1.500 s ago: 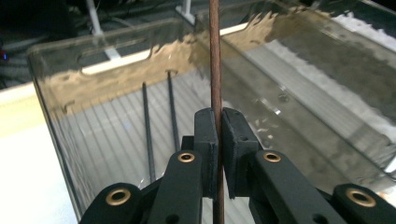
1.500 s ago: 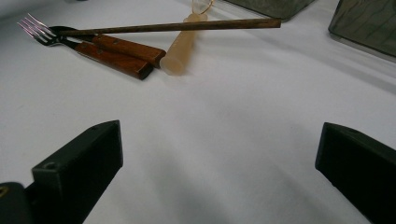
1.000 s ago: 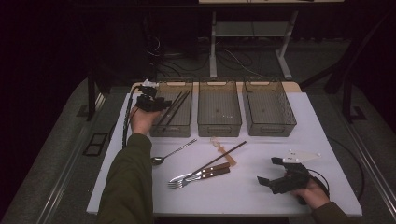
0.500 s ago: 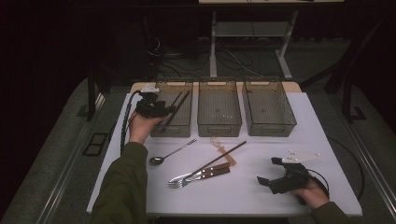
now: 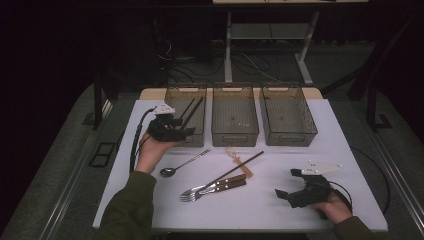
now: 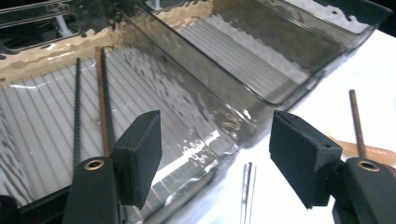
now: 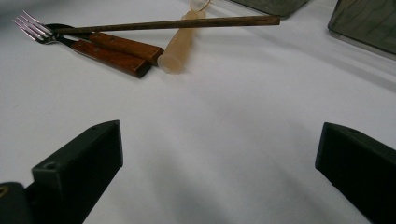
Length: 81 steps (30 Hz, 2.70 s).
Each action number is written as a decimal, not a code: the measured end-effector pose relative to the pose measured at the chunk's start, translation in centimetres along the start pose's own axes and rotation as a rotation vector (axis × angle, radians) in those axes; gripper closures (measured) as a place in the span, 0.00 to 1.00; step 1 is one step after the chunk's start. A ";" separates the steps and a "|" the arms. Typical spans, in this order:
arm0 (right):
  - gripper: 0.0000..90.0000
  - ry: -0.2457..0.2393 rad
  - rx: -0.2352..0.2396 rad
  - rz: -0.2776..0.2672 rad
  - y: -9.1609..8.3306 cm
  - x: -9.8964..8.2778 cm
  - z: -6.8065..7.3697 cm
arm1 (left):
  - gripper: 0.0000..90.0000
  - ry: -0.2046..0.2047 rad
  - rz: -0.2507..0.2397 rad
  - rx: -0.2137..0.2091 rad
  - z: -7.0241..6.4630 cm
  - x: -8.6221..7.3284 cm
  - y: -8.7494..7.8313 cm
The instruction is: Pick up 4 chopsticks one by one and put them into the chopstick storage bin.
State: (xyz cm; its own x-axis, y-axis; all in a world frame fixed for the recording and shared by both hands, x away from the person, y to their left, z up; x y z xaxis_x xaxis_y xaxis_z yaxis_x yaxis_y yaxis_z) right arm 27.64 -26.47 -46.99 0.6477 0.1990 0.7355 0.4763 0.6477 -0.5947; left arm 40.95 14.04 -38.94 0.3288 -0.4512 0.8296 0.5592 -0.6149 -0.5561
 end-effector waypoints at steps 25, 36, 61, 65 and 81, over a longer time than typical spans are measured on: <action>0.01 -0.009 0.004 -0.002 -0.1 0.0 0.1 | 0.35 0.060 -0.021 -0.108 -7.6 -2.5 -1.0; 0.01 -0.015 0.003 -0.003 -0.1 0.1 0.1 | 0.56 0.091 0.017 -0.162 -10.9 -3.9 0.7; 0.01 -0.026 0.002 0.005 0.0 0.1 0.2 | 0.88 0.155 0.105 -0.253 -12.7 -4.4 3.6; 0.01 -0.026 0.003 0.004 0.0 0.1 0.2 | 0.88 0.146 0.105 -0.262 -12.7 -4.4 3.9; 0.01 -0.026 0.003 0.007 0.1 0.1 0.2 | 0.84 0.183 0.163 -0.269 -12.7 -4.0 4.9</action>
State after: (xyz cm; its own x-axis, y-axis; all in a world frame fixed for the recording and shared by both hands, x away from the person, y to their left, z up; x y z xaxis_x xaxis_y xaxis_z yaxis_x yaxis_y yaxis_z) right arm 27.60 -26.28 -46.92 0.6351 0.2225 0.7397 0.4702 0.6483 -0.5988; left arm 32.68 4.59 -45.62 0.2422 -0.6505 0.7199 0.2822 -0.6627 -0.6937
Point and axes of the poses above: each handheld gripper's, and its own axes: y roughly forward along the jaws, x roughly out of its top, z roughly to its left, the point moved 3 cm from there along y, roughly forward along the jaws, and after that the axes turned 11 degrees about y, right-handed, at the moved point
